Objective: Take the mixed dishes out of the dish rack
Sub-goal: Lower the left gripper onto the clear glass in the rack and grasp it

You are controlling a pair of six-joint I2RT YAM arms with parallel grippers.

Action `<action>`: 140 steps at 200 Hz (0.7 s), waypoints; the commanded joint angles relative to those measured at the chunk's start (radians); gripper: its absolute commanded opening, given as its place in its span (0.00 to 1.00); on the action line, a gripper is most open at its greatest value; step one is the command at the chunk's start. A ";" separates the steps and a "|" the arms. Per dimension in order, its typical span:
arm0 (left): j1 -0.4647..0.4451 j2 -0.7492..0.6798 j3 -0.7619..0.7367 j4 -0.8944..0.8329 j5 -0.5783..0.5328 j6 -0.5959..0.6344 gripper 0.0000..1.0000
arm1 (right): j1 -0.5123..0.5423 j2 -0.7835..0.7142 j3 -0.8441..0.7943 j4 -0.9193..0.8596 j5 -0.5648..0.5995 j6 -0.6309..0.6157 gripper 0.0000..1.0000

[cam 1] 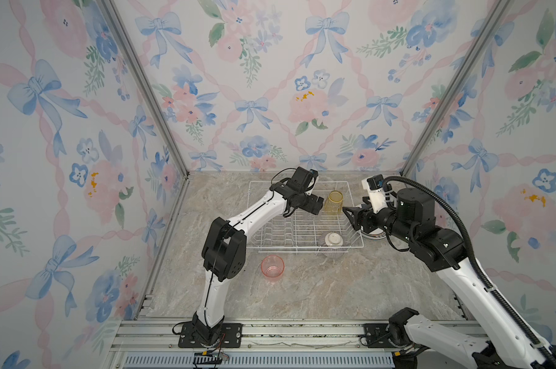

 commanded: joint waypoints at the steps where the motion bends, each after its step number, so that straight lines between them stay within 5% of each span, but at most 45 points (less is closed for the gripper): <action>1: -0.013 0.039 0.055 -0.063 -0.025 0.031 0.98 | -0.052 -0.028 -0.028 0.042 -0.051 0.031 0.82; 140: -0.034 0.200 0.179 -0.117 -0.094 0.059 0.94 | -0.151 -0.025 -0.070 0.072 -0.136 0.044 0.83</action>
